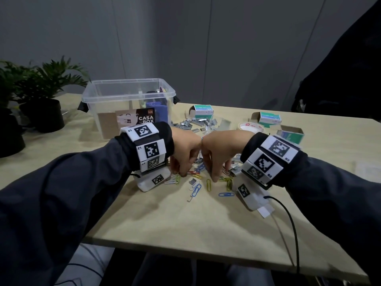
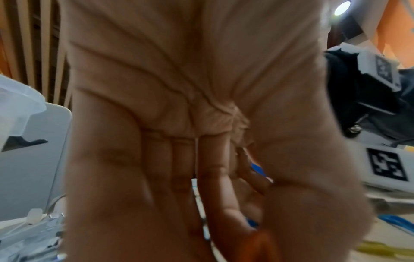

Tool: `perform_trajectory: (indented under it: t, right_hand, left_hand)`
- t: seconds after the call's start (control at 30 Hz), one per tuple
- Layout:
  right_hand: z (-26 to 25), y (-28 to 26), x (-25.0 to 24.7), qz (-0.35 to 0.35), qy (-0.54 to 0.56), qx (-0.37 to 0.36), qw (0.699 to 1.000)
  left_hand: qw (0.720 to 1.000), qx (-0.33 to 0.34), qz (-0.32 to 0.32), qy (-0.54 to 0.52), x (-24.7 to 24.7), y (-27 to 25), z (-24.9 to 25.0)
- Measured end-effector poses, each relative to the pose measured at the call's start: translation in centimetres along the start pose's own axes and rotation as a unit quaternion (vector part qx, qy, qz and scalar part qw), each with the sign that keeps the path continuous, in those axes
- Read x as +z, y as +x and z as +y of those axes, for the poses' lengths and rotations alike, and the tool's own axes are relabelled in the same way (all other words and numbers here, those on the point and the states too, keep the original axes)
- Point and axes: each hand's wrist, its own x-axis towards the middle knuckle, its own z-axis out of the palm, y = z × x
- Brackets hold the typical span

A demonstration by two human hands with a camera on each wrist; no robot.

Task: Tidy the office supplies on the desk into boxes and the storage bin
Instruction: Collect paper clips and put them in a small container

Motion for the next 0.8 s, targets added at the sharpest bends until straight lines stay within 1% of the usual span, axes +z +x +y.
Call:
perform_trajectory:
  t: [0.13, 0.27, 0.33, 0.4, 0.43, 0.5, 0.57, 0.6, 0.67, 0.73, 0.8]
  right_hand:
    - [0.2, 0.0, 0.0, -0.017, -0.007, -0.014, 1.0]
    - [1.2, -0.1, -0.1, -0.016, -0.029, -0.009, 0.999]
    - [1.9, -0.2, -0.4, -0.009, -0.027, -0.003, 1.0]
    - [2.8, -0.4, -1.1, 0.008, 0.002, -0.005, 1.0]
    - [3.3, -0.5, -1.6, 0.032, 0.017, -0.005, 0.999]
    - [4.3, -0.7, -2.6, 0.119, 0.053, 0.007, 0.991]
    - [5.3, -0.7, -3.4, 0.208, 0.107, 0.021, 0.972]
    - [5.7, -0.7, -3.6, 0.242, 0.131, 0.025, 0.961]
    - [6.3, -0.5, -3.8, 0.285, 0.172, 0.03, 0.942]
    - [6.8, -0.1, -3.8, 0.313, 0.196, 0.033, 0.929]
    - [7.1, 0.1, -3.7, 0.341, 0.204, 0.032, 0.917]
  left_hand:
    - [1.0, 0.018, -0.009, -0.02, -0.8, -0.6, -0.7]
    - [0.996, 0.031, 0.003, -0.083, -1.8, -1.2, -1.9]
    - [0.993, 0.042, 0.024, -0.106, -2.4, -1.4, -2.3]
    - [0.988, 0.061, 0.073, -0.126, -3.1, -1.3, -2.6]
    - [0.982, 0.073, 0.104, -0.139, -3.4, -1.1, -2.7]
    - [0.967, 0.097, 0.162, -0.171, -3.9, -0.4, -2.5]
    - [0.951, 0.108, 0.222, -0.185, -4.4, 0.8, -2.0]
    - [0.943, 0.109, 0.249, -0.191, -4.5, 1.5, -1.6]
    - [0.926, 0.107, 0.302, -0.2, -4.8, 3.1, -1.0]
    - [0.917, 0.101, 0.329, -0.202, -5.0, 4.3, -0.6]
    - [0.926, 0.096, 0.313, -0.187, -5.2, 5.2, -0.4]
